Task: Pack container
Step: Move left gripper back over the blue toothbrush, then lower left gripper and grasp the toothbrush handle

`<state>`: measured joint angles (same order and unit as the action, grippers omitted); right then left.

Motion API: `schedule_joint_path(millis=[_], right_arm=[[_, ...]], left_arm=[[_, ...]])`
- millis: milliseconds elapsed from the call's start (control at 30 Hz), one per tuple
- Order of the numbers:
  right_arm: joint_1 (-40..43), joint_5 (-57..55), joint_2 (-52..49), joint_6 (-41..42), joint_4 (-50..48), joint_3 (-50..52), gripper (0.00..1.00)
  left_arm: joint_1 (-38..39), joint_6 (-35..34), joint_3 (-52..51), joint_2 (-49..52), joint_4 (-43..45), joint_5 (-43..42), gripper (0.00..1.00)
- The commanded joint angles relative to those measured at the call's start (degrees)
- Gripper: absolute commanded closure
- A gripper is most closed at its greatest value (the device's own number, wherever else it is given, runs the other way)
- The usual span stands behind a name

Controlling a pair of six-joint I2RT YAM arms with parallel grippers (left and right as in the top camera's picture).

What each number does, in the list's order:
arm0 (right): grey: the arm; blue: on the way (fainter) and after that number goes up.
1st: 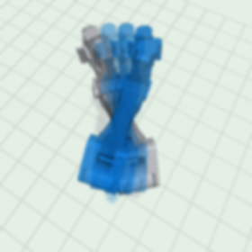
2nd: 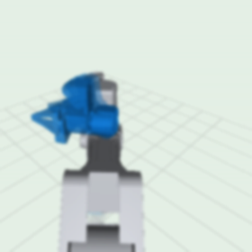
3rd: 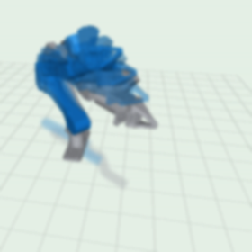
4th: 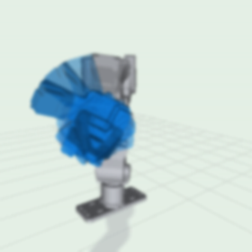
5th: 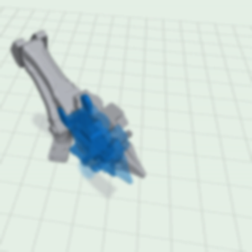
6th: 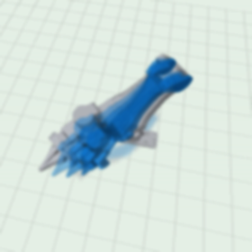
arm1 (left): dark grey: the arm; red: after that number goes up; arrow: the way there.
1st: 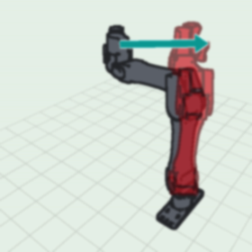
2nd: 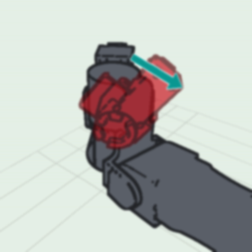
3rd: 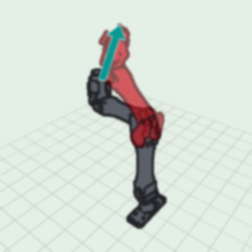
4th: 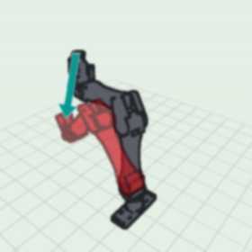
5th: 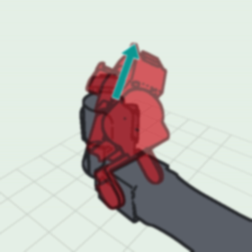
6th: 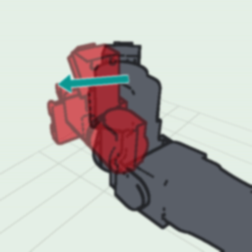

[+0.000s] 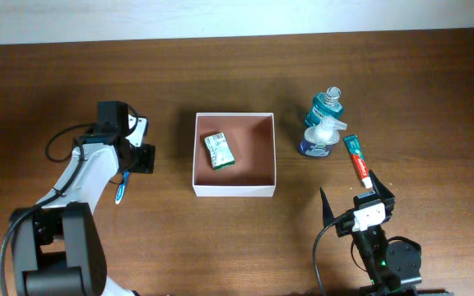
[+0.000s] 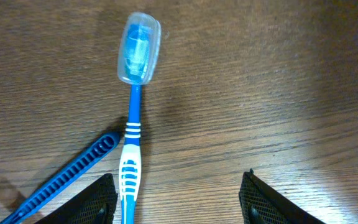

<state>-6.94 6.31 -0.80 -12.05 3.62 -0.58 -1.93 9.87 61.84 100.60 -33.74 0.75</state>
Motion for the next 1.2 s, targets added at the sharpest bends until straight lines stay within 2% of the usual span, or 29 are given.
schedule_joint_path(millis=[0,500,833,1100,1167], right_arm=[[0.3,0.1,0.5,0.0,0.2,0.3,0.02],[0.3,0.1,0.5,0.0,0.3,0.3,0.02],[0.3,0.1,0.5,0.0,0.2,0.3,0.02],[0.3,0.1,0.5,0.0,0.3,0.3,0.02],[0.3,0.1,0.5,0.0,0.3,0.3,0.02]], left_arm=[[-0.9,2.1,0.9,1.1,0.5,-1.0,0.36],[-2.1,2.3,0.8,5.1,1.9,-1.0,0.34],[-2.1,2.3,0.8,6.3,2.3,-1.0,0.26],[-2.1,2.3,0.8,9.3,2.9,-1.0,0.26],[-2.1,2.2,0.8,9.3,2.8,-1.1,0.29]])
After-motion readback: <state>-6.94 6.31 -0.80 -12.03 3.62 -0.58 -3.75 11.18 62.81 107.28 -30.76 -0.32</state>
